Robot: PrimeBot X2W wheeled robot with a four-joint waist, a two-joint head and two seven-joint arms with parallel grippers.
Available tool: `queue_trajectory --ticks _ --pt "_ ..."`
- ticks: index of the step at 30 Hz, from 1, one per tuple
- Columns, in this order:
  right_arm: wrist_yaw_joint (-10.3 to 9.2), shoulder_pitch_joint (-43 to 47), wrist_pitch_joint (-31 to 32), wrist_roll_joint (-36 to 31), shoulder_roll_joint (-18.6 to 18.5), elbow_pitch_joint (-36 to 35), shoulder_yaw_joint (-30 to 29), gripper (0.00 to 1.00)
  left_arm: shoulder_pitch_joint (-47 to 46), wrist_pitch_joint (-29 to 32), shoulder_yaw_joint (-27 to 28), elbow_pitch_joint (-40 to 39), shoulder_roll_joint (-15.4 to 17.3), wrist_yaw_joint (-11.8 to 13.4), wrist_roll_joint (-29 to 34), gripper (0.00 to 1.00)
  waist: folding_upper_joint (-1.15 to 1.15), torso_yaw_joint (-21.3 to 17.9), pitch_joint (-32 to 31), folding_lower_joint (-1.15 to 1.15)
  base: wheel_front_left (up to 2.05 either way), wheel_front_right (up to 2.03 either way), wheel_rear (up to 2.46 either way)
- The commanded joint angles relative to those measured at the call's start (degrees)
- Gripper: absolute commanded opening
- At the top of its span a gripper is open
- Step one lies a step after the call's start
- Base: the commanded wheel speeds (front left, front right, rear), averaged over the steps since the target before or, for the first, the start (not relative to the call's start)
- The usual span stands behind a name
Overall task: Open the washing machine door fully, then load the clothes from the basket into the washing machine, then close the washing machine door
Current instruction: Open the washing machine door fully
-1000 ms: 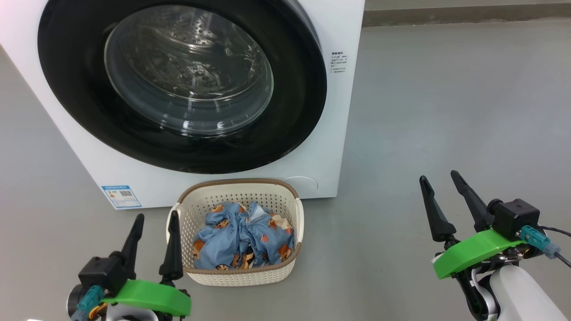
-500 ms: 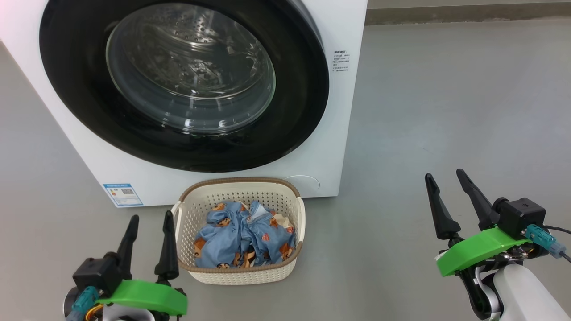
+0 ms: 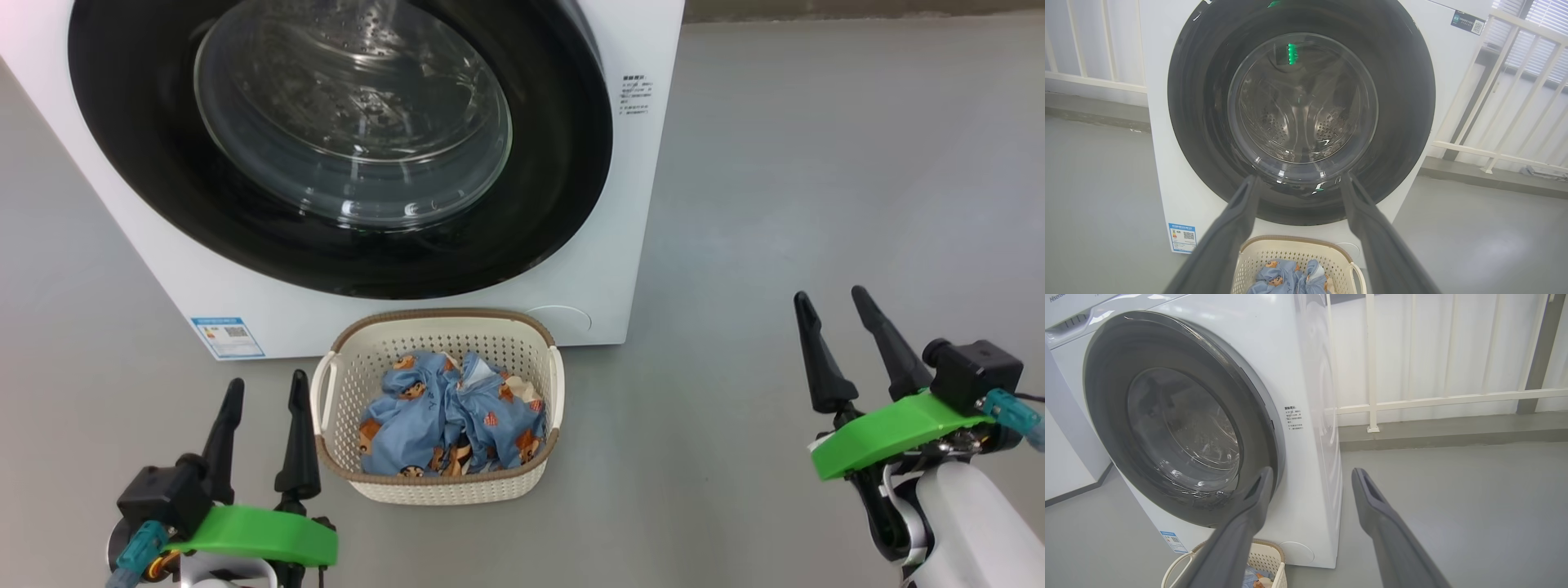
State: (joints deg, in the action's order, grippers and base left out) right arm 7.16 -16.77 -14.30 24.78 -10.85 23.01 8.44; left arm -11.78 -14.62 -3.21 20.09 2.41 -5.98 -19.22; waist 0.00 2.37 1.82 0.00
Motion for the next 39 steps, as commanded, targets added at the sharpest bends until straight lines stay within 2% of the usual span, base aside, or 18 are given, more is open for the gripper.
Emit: queue_trajectory --ticks 1,10,11,13,14,15,21,32,39 --pt "0.33 -2.6 -0.7 0.5 -0.9 -0.9 0.5 1.0 -1.6 -0.4 1.7 -1.8 0.5 0.3 -0.1 1.0 0.0 0.2 0.5 0.0 0.0 0.0 0.0" --pt "0.33 -6.0 -0.7 2.9 -2.3 0.0 0.6 1.0 -2.3 -0.4 1.4 -1.9 0.5 0.3 0.3 1.0 0.0 1.1 2.2 0.0 0.0 0.0 0.0" --pt "0.33 -6.5 -0.7 3.6 -2.4 0.0 0.5 0.93 -2.4 -0.4 1.4 -2.0 0.5 0.4 0.3 1.0 0.0 1.2 2.5 0.0 0.0 0.0 0.0" --pt "0.33 -7.6 -0.7 4.7 -2.6 0.3 0.3 0.31 -2.7 -0.4 1.4 -2.2 0.5 0.6 0.4 1.0 0.0 1.6 3.1 0.0 0.0 0.0 0.0" --pt "0.33 -8.1 -0.7 5.0 -2.9 0.5 0.3 0.06 -2.8 -0.4 1.4 -2.4 0.5 0.6 0.4 1.0 0.0 1.8 3.5 0.0 0.0 0.0 0.0" --pt "0.33 -8.8 -0.7 5.5 -3.1 0.8 0.3 0.0 -2.9 -0.4 1.3 -2.5 0.5 0.7 0.4 1.0 0.0 2.0 3.8 0.0 0.0 0.0 0.0" --pt "0.33 -13.1 -0.7 11.0 -4.5 1.8 -0.2 0.0 -3.6 -0.4 0.9 -3.0 0.5 0.8 0.3 1.0 0.0 3.3 5.9 0.0 0.0 0.0 0.0" --pt "0.33 -22.0 1.4 28.5 -10.5 3.5 2.7 0.0 -5.3 -0.4 -0.3 -3.8 0.5 0.8 -0.3 1.0 0.0 5.8 10.1 0.0 0.0 0.0 0.0" --pt "0.33 -27.3 7.8 42.9 -13.1 4.7 3.9 0.0 -6.6 -0.4 -0.8 -4.8 0.5 0.8 -0.6 1.0 0.0 7.2 12.7 0.0 0.0 0.0 0.0"
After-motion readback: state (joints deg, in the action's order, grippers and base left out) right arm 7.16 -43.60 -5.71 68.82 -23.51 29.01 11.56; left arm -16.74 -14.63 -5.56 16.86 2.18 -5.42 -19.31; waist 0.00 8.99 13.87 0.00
